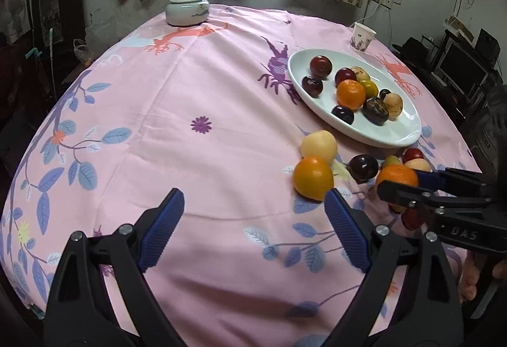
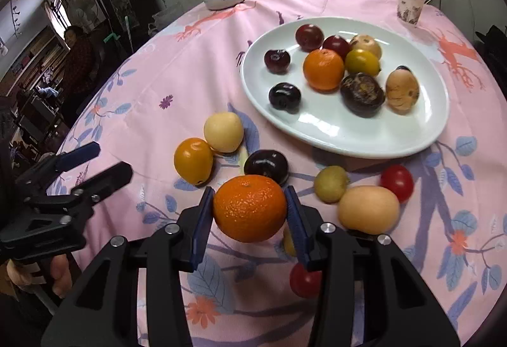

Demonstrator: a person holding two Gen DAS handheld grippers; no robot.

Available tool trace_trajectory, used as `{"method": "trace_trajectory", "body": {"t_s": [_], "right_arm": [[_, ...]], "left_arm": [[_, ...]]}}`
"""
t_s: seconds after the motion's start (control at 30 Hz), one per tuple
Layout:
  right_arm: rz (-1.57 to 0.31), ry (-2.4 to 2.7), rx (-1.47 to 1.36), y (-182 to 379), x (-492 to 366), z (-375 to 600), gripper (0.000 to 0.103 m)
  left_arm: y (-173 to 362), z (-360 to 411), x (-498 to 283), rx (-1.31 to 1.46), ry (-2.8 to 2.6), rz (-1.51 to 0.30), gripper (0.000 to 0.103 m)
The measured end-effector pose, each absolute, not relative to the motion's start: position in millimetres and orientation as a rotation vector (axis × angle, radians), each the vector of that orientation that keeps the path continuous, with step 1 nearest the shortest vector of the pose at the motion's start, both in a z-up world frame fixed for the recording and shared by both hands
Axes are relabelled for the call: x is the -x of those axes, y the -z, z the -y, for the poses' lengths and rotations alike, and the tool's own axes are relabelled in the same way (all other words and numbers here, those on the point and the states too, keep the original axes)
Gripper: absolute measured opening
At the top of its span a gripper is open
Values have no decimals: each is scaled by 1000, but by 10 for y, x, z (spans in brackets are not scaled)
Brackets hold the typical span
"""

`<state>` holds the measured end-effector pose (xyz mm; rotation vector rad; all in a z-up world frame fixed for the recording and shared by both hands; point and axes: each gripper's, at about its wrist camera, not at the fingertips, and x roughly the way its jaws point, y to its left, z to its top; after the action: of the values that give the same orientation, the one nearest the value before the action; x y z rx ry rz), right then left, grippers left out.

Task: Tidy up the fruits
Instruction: 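Withdraw both tools and grasp an orange with the right tool, then grasp a yellow-orange fruit with the left tool while the right tool holds its orange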

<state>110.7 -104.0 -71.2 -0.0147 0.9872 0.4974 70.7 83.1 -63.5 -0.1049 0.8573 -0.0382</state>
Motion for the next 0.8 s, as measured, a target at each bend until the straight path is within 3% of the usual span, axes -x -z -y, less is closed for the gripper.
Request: {"method": "trace_trajectory", "body": {"t_s": [0.3, 0.37, 0.43, 0.5, 0.8], "right_arm": [[-968, -397, -74, 587, -681, 1667, 45], [-975, -384, -98, 611, -617, 1775, 45], [-973, -381, -119, 622, -590, 1840, 45], [-968, -379, -136, 622, -564, 1885, 45], [-974, -395, -138, 653, -547, 1824, 45]], "left_arm": [[931, -356, -1038, 58, 100, -924, 88], [990, -319, -1103, 69, 109, -943, 75], [1054, -288, -1166, 56, 99, -963, 49], [1053, -266, -1179, 36, 94, -957, 41], [752, -310, -895, 88, 143, -892, 40]]}}
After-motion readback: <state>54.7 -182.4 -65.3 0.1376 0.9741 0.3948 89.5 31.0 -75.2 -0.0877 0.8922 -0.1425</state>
